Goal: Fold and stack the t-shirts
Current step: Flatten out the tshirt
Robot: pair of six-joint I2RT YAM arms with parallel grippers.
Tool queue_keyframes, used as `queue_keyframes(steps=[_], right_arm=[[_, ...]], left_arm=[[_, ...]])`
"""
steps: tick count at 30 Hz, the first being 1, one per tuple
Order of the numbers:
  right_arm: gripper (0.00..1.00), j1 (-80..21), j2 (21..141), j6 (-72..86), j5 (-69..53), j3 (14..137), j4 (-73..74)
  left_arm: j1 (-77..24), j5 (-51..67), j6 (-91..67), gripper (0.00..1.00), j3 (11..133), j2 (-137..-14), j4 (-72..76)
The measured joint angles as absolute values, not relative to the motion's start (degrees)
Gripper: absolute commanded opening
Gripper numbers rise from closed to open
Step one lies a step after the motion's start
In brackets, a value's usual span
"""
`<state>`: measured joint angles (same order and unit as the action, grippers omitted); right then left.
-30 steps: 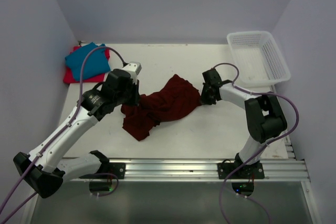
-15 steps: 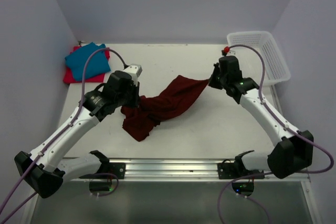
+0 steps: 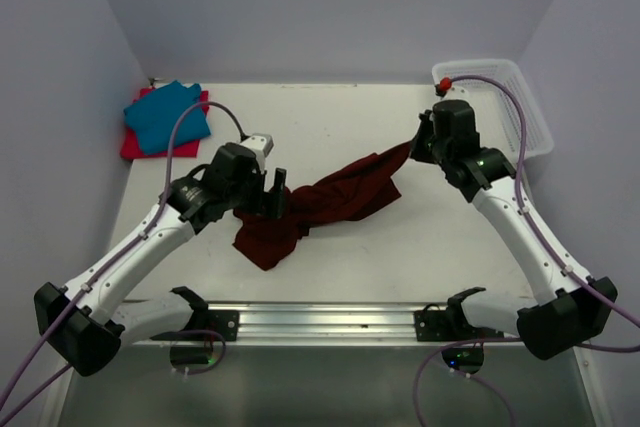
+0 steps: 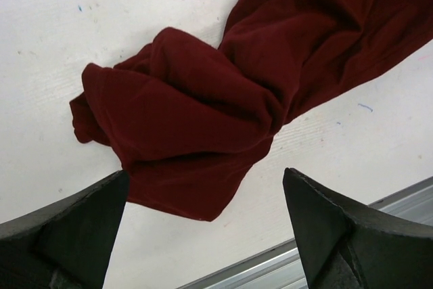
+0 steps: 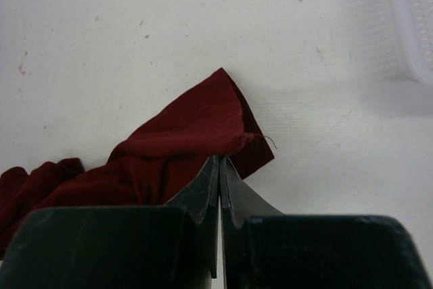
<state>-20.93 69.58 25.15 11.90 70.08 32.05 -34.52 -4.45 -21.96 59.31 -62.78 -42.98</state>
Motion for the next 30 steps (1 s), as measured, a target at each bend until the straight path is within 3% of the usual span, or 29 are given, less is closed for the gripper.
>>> queue_keyframes(steps=[6,13,30], right_arm=[[0.00,-20.93,69.52,23.49,13.89,72.84,34.35],[0.00,-20.93,69.25,22.76,14.52,74.96,34.89],[0.00,-20.93,69.25,22.37,14.55,74.98,35.18]], left_arm=[[-34.52,-1.50,-22.02,1.00,54.15,-62.72,-44.49],[-34.54,4.25,-23.57,0.92,45.52,-62.33,-44.45],[-34.70,11.03,-24.45,0.89,40.53,-67.22,-33.52]])
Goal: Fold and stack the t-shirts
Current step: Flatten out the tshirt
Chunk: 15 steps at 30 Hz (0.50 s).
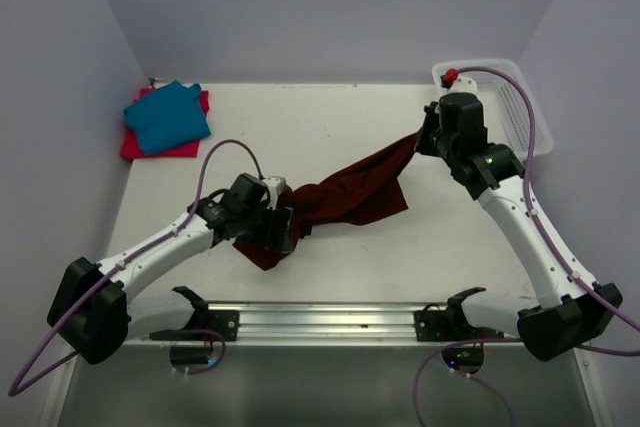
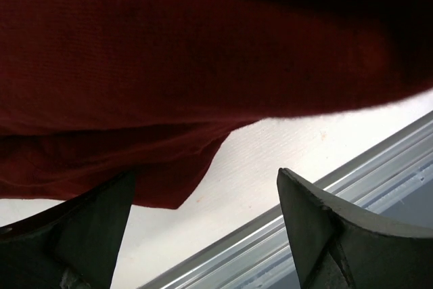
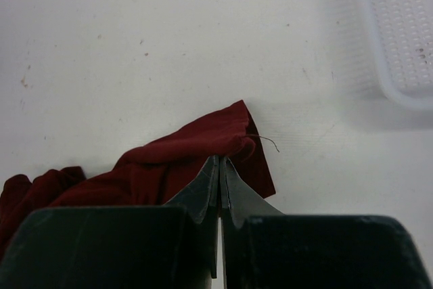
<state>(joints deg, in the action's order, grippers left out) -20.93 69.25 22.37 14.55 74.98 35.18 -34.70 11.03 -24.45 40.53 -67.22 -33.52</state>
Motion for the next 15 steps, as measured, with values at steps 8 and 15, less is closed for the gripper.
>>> queue_keyframes(steps=[8,15], right_arm=[[0.00,-20.93,69.25,22.22,14.55,74.89,35.14],[0.00,-20.93,69.25,22.20,14.52,74.52,35.16]], left_arm=[[-34.89,7.84,-24.53,0.85,40.53,-67.77,-30.87],[-34.89,4.62,-24.53,0.85,40.51,-70.41,-28.67]])
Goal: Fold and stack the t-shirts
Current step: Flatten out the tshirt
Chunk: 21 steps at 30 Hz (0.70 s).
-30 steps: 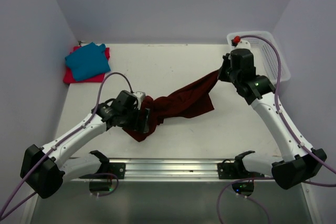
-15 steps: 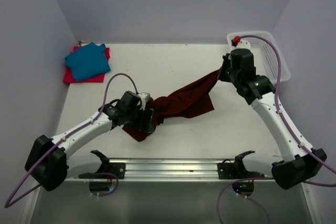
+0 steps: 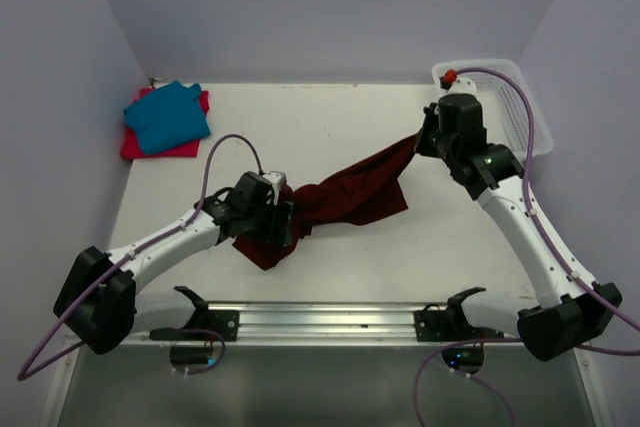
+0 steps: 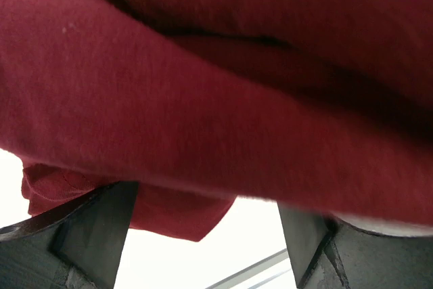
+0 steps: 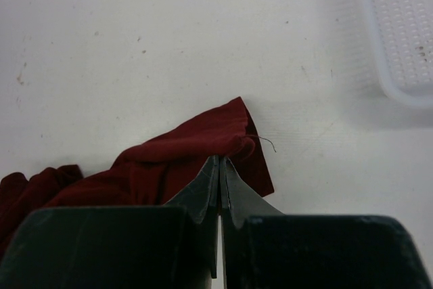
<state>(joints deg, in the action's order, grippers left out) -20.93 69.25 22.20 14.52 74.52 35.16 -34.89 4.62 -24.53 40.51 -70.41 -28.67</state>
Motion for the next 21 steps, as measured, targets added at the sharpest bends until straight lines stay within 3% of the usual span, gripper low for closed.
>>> queue_keyframes(steps=[7,13,17,21], right_arm=[[0.00,-20.93,69.01,21.98,14.55,74.39,35.14],[0.00,-20.93,68.47,21.96,14.70,73.65,35.16],[0.00,-20.93,68.42,21.96,14.68,73.34,35.11],[0.00,-20.93,68.25,21.96,14.70,72.79,35.14]], left_arm=[[-34.89,3.22,-24.84,0.83,40.47,-71.94,-27.14],[-34.89,2.15,-25.32,0.53,40.47,-71.90,-26.55],[-34.89,1.56,-25.52,0.48,40.49,-71.55,-26.55],[-34.89,1.23,-25.65,0.35,40.49,-71.44,-26.55]])
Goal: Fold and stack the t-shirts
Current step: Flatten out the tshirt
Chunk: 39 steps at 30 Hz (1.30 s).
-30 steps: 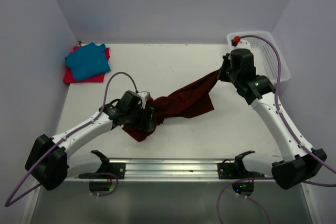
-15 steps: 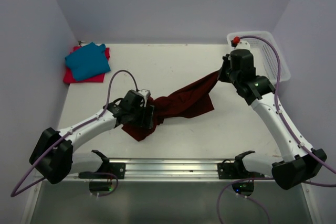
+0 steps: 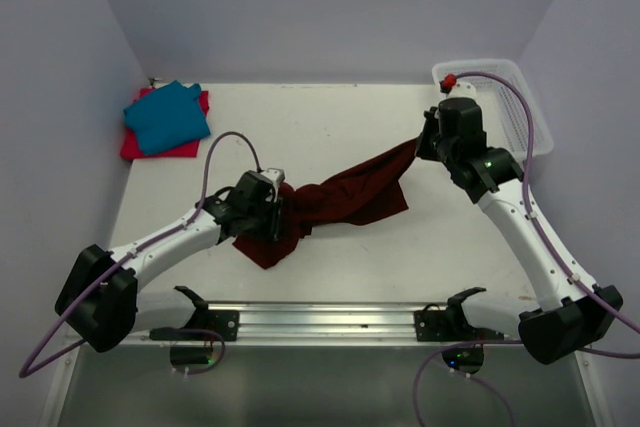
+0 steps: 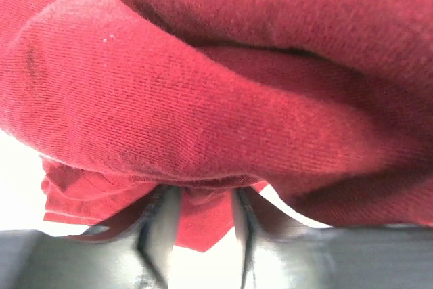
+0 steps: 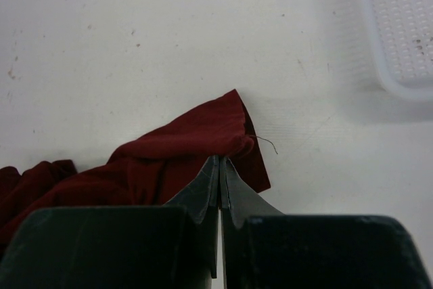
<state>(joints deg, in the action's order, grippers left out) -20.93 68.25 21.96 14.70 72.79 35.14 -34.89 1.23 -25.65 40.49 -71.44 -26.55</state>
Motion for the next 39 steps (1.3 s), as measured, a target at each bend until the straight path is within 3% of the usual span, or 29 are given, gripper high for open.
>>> queue_keyframes(steps=[3,5,14,28,39], right_arm=[[0.00,-20.93,68.23,21.93,14.85,72.66,35.14],[0.00,-20.93,68.23,21.91,15.11,72.62,35.14],[0.00,-20.93,68.18,21.71,15.59,72.62,35.14],[0.00,-20.93,63.24,19.44,21.82,72.62,35.00],[0.00,-20.99,50.06,13.17,28.12,69.65,26.87]], left_arm=[[-34.92,1.15,-26.06,0.10,40.51,-71.24,-26.59],[-34.92,1.06,-26.15,0.00,40.77,-70.98,-26.74],[-34.89,-1.89,-25.93,0.00,49.50,-67.33,-33.43],[-34.92,-23.22,-20.25,0.00,82.87,-62.85,-48.64],[-35.33,-32.49,-11.70,0.00,89.76,-60.05,-46.30]])
